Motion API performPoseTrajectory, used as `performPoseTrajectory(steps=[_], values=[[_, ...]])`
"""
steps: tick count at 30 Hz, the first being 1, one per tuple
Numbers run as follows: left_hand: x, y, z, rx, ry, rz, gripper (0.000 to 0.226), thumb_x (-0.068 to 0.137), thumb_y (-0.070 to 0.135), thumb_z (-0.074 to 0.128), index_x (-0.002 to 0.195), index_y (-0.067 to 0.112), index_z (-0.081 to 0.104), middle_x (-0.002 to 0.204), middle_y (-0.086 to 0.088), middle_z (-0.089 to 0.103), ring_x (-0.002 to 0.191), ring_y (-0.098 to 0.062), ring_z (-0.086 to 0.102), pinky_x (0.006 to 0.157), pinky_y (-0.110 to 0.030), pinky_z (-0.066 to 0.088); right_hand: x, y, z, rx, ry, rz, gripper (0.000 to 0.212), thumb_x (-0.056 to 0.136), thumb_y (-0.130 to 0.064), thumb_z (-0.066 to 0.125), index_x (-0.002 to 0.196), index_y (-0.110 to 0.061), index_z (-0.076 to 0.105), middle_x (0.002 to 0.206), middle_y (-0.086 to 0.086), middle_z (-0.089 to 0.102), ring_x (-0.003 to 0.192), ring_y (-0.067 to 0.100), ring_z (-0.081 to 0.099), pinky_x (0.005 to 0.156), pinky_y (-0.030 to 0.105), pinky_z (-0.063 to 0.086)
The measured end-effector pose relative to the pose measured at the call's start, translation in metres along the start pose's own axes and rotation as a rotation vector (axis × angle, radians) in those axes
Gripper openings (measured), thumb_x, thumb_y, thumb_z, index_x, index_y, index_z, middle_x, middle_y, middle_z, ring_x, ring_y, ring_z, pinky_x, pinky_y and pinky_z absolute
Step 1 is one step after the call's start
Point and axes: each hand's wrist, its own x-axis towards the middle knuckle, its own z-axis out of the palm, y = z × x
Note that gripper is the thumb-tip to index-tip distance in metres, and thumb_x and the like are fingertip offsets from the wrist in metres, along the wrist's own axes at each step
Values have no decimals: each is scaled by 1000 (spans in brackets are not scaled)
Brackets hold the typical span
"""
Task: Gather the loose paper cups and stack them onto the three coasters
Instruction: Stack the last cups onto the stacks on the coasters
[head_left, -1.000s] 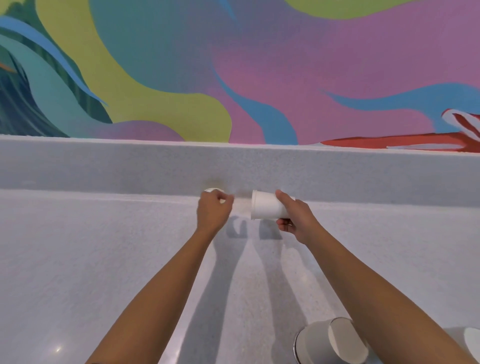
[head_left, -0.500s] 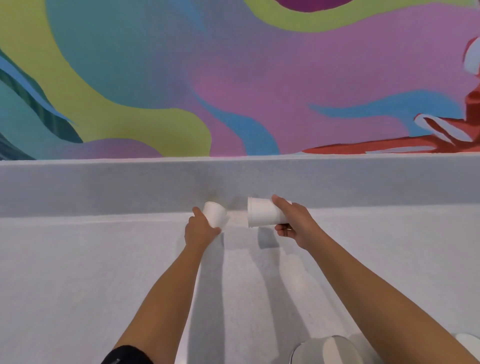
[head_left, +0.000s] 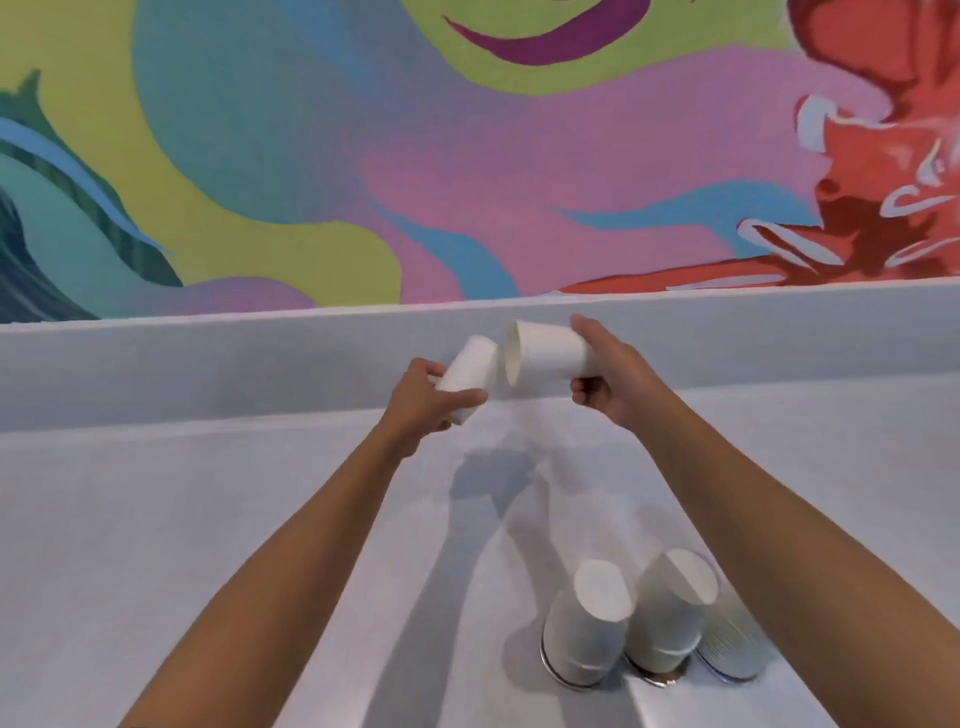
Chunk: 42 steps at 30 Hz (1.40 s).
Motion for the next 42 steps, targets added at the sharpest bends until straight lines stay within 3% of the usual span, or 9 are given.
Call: performPoseTrajectory(steps=[3, 5, 8, 17, 21, 25, 29, 34, 42], values=[[-31, 24, 4, -77, -29, 70, 60, 73, 26, 83, 118, 12, 46, 114, -9, 54, 92, -21, 60, 75, -34, 56, -32, -8, -17, -40, -1, -50, 38, 86, -49, 62, 102, -15, 57, 86, 10, 54, 58, 19, 46, 45, 26, 42], [-52, 35, 9, -108, -40, 94, 57, 75, 24, 81, 119, 12, 47, 110, -5, 53, 87, -16, 58, 74, -31, 56, -54, -10, -32, -117, 30, -79, 41, 86, -50, 60, 106, -14, 56, 92, 11, 56, 68, 20, 51, 54, 28, 47], [-80, 44, 18, -136, -81, 105, 54, 76, 23, 80, 118, 13, 49, 112, -7, 54, 95, -21, 59, 79, -34, 56, -81, -10, -54, -205, 64, -129, 35, 87, -50, 58, 99, -17, 57, 97, 11, 59, 79, 21, 53, 67, 32, 48], [-135, 54, 49, -75, -174, 121, 51, 79, 17, 77, 122, 15, 49, 121, -12, 53, 110, -28, 57, 82, -29, 55, -127, 4, -105, -243, 150, -96, 39, 87, -52, 57, 105, -18, 53, 101, 9, 59, 84, 20, 57, 72, 29, 50], [-151, 54, 64, 41, -221, 189, 48, 77, 17, 78, 118, 18, 52, 118, -6, 53, 108, -23, 56, 79, -25, 54, -138, 2, -121, -225, 164, -91, 40, 87, -53, 57, 108, -20, 51, 102, 8, 58, 88, 21, 58, 77, 30, 52], [-168, 60, 80, 246, -270, 280, 49, 77, 23, 79, 118, 24, 53, 115, 0, 53, 105, -20, 54, 89, -32, 53, -143, -2, -133, -165, 190, -87, 30, 87, -52, 57, 93, -23, 51, 101, 8, 58, 90, 22, 57, 86, 34, 53], [-182, 65, 103, 433, -279, 376, 54, 75, 27, 81, 121, 28, 53, 120, 3, 54, 105, -17, 54, 91, -31, 50, -143, 0, -145, -96, 198, -48, 42, 85, -52, 60, 112, -21, 50, 106, 10, 59, 91, 22, 59, 75, 29, 52], [-186, 65, 121, 541, -227, 423, 59, 73, 28, 82, 124, 26, 52, 122, 1, 54, 103, -15, 53, 83, -24, 45, -144, 7, -157, -53, 200, -27, 49, 84, -52, 60, 119, -19, 51, 110, 12, 60, 85, 21, 58, 58, 26, 47], [-184, 64, 129, 594, -279, 403, 60, 68, 25, 84, 120, 22, 53, 120, 0, 58, 100, -15, 54, 79, -25, 47, -138, 15, -170, -46, 215, -15, 48, 85, -50, 59, 119, -18, 50, 108, 12, 58, 83, 21, 56, 57, 26, 45]])
